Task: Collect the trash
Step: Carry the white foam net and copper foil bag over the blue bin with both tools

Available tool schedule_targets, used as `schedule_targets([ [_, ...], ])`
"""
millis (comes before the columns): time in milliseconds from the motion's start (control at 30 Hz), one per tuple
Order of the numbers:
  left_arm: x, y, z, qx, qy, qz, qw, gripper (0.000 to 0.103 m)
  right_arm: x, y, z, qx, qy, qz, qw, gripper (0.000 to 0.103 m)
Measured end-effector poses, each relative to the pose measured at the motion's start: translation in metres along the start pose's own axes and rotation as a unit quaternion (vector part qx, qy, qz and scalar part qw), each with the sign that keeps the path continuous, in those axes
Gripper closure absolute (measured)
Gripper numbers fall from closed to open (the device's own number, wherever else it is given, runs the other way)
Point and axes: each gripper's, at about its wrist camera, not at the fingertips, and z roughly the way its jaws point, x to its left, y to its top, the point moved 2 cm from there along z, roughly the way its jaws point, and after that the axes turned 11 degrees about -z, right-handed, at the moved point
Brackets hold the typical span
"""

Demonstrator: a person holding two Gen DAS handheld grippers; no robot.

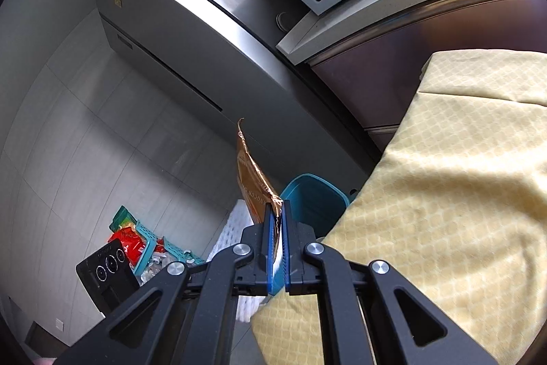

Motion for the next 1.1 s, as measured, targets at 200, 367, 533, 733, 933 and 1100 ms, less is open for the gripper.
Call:
schedule_targets([
  [200,0.023,0.004,0.005,-0.001,0.028,-0.017,0.9995,0.092,0.006,0.001,0.026,0.023,0.002,-0.002,1.000,0.099],
  [367,0.037,0.007,0.013,0.002,0.043,-0.024,0.9988,0.092,0.011,0.000,0.044,0.039,0.003,-0.002,0.999,0.099],
  [533,0.046,0.005,0.018,0.001,0.055,-0.030,0.9980,0.092,0.016,-0.003,0.060,0.055,0.001,-0.005,0.998,0.099],
  [733,0.052,0.003,0.024,0.005,0.065,-0.037,0.9972,0.092,0.018,-0.003,0.082,0.074,-0.002,-0.008,0.997,0.099],
  [933,0.058,0.003,0.029,0.004,0.073,-0.041,0.9965,0.092,0.021,-0.005,0.097,0.089,-0.009,-0.015,0.996,0.099],
  [1100,0.064,0.002,0.037,0.009,0.082,-0.047,0.9954,0.092,0.021,-0.009,0.114,0.108,-0.021,-0.020,0.994,0.099],
])
